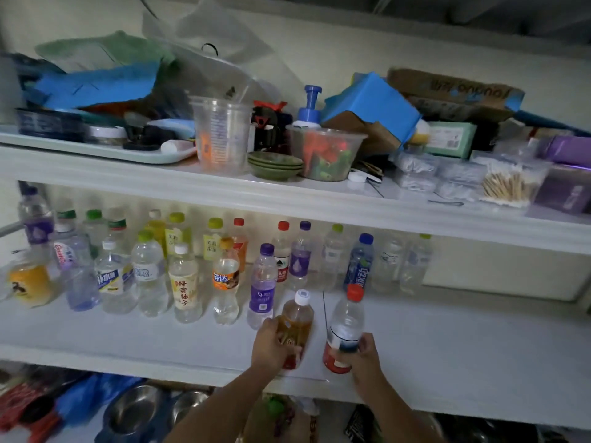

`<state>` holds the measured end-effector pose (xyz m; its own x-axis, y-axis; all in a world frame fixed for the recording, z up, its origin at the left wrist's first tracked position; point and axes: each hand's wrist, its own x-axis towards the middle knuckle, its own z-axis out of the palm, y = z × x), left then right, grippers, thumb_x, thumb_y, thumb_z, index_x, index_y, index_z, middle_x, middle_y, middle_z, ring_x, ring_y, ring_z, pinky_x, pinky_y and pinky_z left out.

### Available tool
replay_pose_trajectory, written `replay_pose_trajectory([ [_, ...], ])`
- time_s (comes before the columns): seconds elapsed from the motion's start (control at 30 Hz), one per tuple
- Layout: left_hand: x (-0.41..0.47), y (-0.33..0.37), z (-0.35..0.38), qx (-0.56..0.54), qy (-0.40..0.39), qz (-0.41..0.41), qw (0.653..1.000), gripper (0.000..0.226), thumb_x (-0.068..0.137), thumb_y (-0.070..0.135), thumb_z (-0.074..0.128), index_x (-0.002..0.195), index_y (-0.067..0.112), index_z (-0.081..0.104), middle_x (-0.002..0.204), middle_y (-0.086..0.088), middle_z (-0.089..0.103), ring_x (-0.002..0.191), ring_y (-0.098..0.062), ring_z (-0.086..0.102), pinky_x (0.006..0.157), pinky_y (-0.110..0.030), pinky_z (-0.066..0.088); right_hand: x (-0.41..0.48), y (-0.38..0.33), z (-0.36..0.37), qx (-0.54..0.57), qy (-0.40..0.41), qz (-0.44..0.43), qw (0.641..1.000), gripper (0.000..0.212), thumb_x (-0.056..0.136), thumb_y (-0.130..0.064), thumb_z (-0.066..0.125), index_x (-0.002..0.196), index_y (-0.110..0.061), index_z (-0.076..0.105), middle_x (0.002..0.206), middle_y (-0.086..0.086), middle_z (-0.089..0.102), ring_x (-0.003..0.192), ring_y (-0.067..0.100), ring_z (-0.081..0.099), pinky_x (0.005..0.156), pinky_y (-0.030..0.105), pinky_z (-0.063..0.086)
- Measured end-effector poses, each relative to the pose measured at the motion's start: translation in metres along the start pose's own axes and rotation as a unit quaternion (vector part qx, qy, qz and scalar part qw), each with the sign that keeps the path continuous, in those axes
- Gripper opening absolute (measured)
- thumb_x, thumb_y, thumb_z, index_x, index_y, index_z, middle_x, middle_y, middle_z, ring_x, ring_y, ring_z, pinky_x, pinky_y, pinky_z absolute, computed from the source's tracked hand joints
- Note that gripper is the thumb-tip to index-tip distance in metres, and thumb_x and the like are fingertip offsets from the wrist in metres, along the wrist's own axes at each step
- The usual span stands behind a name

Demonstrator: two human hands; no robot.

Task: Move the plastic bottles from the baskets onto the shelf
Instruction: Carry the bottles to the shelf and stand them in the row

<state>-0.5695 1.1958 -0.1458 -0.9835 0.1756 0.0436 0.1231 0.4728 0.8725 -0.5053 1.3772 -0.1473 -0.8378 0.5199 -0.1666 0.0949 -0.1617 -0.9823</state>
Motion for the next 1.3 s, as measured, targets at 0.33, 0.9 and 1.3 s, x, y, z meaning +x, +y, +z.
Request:
replay_pose_trajectory([
  [0.33,0.023,0.003,0.027,-0.039,0.026,-0.032,0.998,0.043,0.083,0.006,0.066,0.123,0.017,0.055,0.111,0.004,0.062,0.102,-0.014,0.057,0.088,-0.022,0.042,0.047,-0.008,-0.005,-0.054,-0.047,-0.02,0.997,0.06,0.059,0.021,0.078,0.101,-0.013,0.052,0.108,0.015,0.063,0.098,0.028,0.062,0.092,0.047,0.05],
  [0.9,0.071,0.014,0.047,0.071,0.047,-0.07,0.994,0.053,0.088,0.021,0.066,0.132,0.015,0.039,0.129,-0.005,0.059,0.118,-0.024,0.057,0.099,-0.035,0.047,0.113,-0.006,0.006,-0.077,-0.089,-0.025,0.993,0.071,0.063,0.018,0.077,0.119,-0.007,0.041,0.116,0.015,0.058,0.106,0.034,0.059,0.093,0.046,0.049],
  [1.3,0.084,0.021,0.05,0.093,0.058,-0.091,0.99,0.054,0.091,0.019,0.063,0.137,0.014,0.037,0.132,-0.006,0.058,0.12,-0.024,0.057,0.099,-0.036,0.049,0.131,-0.005,0.009,-0.089,-0.124,-0.018,0.988,0.072,0.062,0.012,0.081,0.119,-0.009,0.043,0.119,0.013,0.059,0.109,0.032,0.059,0.091,0.04,0.05],
])
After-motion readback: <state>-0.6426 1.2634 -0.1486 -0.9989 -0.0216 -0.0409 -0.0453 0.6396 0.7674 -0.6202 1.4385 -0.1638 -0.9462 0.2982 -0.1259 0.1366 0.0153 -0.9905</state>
